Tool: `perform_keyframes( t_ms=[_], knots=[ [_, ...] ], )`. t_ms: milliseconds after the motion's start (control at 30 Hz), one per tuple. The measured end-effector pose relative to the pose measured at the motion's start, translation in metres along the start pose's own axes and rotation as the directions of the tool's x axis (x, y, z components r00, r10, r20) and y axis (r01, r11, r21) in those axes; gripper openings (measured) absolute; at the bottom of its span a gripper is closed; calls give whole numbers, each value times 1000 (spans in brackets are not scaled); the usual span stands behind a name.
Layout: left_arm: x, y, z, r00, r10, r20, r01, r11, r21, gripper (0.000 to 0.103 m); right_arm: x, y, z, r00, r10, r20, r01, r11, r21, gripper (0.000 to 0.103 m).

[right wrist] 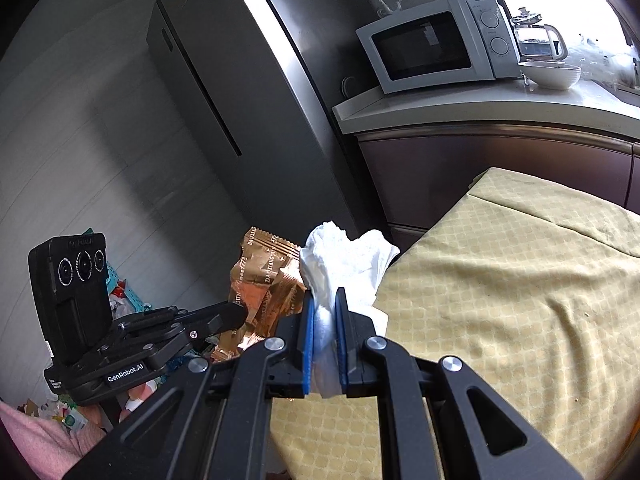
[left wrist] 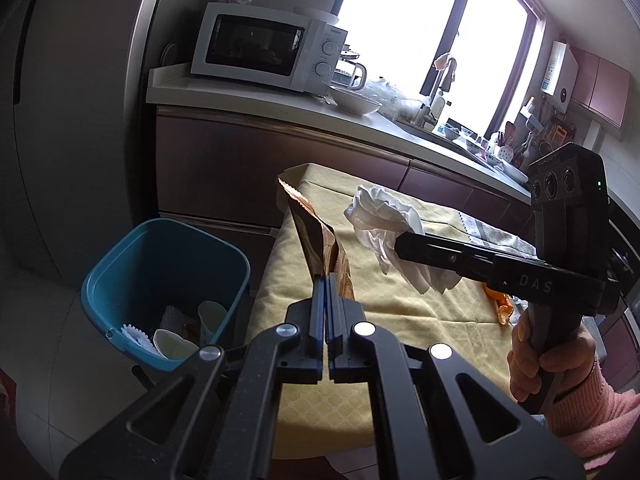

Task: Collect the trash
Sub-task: 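Carry the gold wrapper and white tissue over to the teal bin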

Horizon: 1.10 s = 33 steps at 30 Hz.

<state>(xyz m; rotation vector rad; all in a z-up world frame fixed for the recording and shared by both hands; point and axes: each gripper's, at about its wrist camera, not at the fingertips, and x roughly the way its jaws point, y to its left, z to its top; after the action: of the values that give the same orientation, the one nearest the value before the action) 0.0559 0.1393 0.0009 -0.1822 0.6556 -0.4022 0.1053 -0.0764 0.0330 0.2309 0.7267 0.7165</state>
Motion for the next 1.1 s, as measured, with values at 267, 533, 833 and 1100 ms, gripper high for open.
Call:
perform_keyframes(
  t_ms=[267,533,833,1100],
  knots=[
    [-2,13,3,999,32,9,-32,999,-17,1,16,3,7,1000,17,-19,-17,1000,-13,9],
    [-2,29,6,998,69,15,-68,997,-41,1,30,7,13,999,31,-36,-32,999,-29,9],
    [-3,48,7,994,104,18,-102,992,-75,1,45,15,19,997,45,-55,-48,998,-42,9],
    [0,61,7,992,124,14,-122,988,-97,1,59,20,21,995,57,-85,-61,997,-45,9]
  ],
)
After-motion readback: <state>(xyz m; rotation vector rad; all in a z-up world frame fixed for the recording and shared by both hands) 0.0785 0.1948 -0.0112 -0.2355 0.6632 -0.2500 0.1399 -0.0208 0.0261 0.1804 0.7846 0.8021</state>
